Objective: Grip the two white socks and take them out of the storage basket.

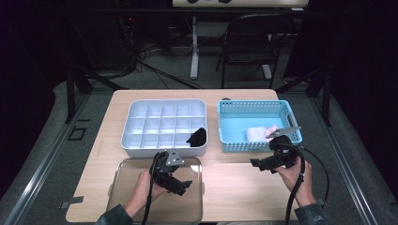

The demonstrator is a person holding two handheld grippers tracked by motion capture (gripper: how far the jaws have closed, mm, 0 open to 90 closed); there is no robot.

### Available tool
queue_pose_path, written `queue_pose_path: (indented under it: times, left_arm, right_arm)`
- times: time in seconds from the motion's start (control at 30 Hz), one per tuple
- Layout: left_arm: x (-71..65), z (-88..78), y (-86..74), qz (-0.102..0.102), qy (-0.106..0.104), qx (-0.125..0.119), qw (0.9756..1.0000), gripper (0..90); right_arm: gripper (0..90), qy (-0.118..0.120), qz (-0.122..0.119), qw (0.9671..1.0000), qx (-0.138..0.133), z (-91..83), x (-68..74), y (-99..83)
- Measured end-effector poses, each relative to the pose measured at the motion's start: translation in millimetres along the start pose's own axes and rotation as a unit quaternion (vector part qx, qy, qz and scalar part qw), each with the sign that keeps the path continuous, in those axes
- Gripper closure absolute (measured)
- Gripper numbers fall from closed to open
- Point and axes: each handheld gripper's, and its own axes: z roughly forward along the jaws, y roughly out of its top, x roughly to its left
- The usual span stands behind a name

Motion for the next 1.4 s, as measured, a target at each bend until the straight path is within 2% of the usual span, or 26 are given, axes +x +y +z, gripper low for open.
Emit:
queue_pose_path:
  times: [0.27,0.43,0.47,0.67,0.93,1.13,1.23,1.33,1.4]
  left_arm:
    - [-2.9,3.2,0.2,0.003,-0.007,0.003,1.0,0.1]
    - [-5.3,7.0,-0.3,0.008,-0.013,0.01,0.9998,0.1]
    - [-6.0,7.5,-0.4,0.01,-0.013,0.01,0.9998,0.1]
    - [-6.1,8.2,0.0,0.01,-0.016,0.012,0.9998,0.1]
    - [-7.5,9.4,-0.2,0.015,-0.02,0.014,0.9996,0.1]
    - [-8.9,10.4,0.0,0.019,-0.024,0.018,0.9994,0.1]
    - [-9.6,10.8,-0.1,0.021,-0.024,0.016,0.9994,0.1]
    - [-9.2,10.6,-0.2,0.021,-0.024,0.017,0.9994,0.1]
    - [-8.9,10.5,-0.2,0.021,-0.026,0.018,0.9993,0.1]
  right_arm:
    - [0.9,-0.009,0.011,0.9999,-0.005,-3.6,-14.0,24.2]
    - [1.1,-0.012,0.027,0.9996,0.004,5.3,-27.6,36.8]
    - [1.9,-0.013,0.037,0.9992,0.008,12.3,-33.4,41.8]
    - [5.2,-0.018,0.049,0.9983,0.027,27.5,-44.6,53.1]
    - [7.5,-0.022,0.092,0.993,0.071,57.2,-62.2,69.0]
    - [9.9,-0.026,0.108,0.9873,0.114,77.5,-70.2,75.0]
    - [12.4,-0.03,0.122,0.9844,0.124,87.7,-74.8,77.8]
    - [14.3,-0.032,0.123,0.9821,0.139,93.7,-78.7,80.6]
    - [14.5,-0.045,0.125,0.9795,0.152,99.3,-79.7,81.5]
